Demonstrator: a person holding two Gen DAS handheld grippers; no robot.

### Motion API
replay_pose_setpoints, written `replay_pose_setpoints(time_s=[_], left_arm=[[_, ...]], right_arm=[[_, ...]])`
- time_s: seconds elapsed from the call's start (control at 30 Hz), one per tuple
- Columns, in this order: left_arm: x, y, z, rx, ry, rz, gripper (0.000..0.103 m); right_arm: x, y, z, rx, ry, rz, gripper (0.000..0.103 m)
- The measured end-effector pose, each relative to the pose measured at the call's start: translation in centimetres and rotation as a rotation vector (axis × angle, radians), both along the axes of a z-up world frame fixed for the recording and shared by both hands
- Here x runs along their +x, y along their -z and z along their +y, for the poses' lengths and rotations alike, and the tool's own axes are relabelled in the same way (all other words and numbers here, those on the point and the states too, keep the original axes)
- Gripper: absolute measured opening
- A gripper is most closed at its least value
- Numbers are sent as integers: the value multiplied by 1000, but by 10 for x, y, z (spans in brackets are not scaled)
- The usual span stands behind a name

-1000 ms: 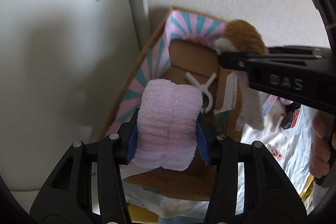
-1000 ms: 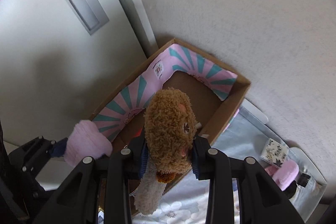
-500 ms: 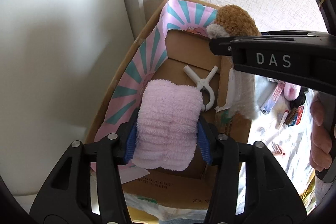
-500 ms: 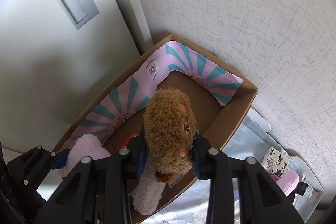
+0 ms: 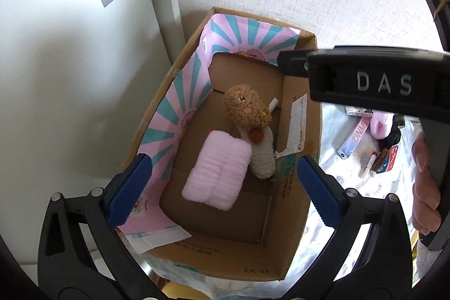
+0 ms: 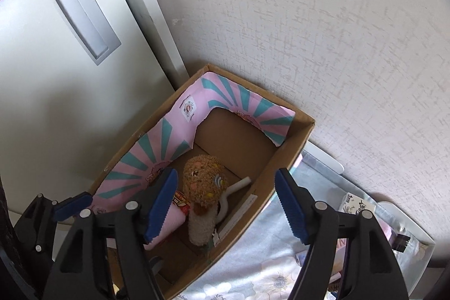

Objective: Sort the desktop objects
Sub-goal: 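Carry wristband and plush into the cardboard box and release both, then grasp the second pink wristband with left tool while right tool grasps the clear case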

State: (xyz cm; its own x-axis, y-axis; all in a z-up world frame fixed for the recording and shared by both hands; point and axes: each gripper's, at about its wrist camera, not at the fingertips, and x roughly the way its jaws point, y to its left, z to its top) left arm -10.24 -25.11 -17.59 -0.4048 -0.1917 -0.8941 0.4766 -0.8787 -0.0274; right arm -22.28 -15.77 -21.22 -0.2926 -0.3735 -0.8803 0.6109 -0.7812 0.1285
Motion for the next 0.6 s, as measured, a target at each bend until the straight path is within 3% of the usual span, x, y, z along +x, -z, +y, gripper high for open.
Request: replay_pose_setpoints(time_s=[0.23,0.6], left_arm=[[5,-12,7,-50,0,5,103],[16,-42,23,-61,9,54,103]], right_arm=[[8,-9,18,-4,30,29,68],[30,-13,61,-50,142,0,68]])
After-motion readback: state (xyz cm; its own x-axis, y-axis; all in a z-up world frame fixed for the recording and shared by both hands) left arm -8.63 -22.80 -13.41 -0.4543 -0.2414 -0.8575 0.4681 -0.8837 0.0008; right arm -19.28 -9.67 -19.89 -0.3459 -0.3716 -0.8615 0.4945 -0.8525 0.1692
